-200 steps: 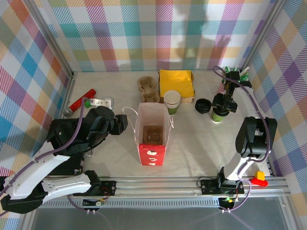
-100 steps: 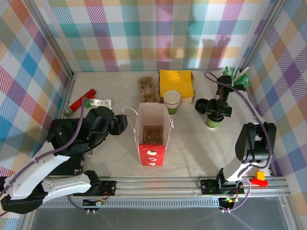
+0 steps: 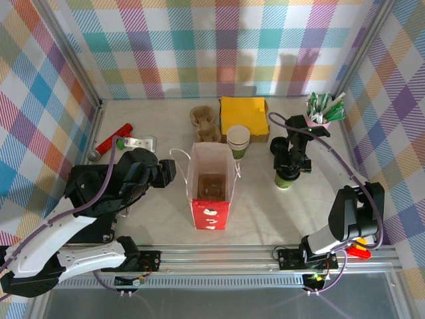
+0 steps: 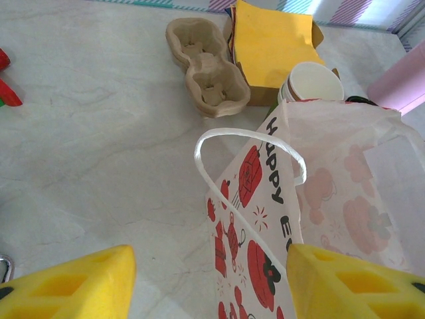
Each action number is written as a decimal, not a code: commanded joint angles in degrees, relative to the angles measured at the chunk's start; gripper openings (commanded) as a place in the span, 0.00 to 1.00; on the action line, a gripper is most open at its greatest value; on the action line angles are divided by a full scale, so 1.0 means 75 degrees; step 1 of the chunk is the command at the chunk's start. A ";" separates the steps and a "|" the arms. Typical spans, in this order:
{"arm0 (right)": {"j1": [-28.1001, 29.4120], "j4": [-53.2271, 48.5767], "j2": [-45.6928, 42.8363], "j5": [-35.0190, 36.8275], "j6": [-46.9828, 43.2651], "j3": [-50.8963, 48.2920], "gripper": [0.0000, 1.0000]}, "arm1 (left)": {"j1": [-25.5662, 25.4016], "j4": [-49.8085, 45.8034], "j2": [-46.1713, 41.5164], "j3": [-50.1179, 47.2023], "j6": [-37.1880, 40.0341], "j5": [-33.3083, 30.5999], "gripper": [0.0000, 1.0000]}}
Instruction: Pack the takeout coffee
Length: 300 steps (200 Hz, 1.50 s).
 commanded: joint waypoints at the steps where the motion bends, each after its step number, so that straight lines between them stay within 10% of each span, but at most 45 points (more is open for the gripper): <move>1: 0.0053 -0.0298 -0.0179 -0.0273 0.0187 -0.0124 0.77 | 0.0105 0.0085 -0.0101 -0.0099 -0.0030 -0.0050 0.61; 300: 0.1141 -0.0609 0.0156 -0.0262 -0.0065 -0.0542 0.80 | 0.0115 0.0156 -0.0128 -0.0207 -0.0080 -0.0009 0.62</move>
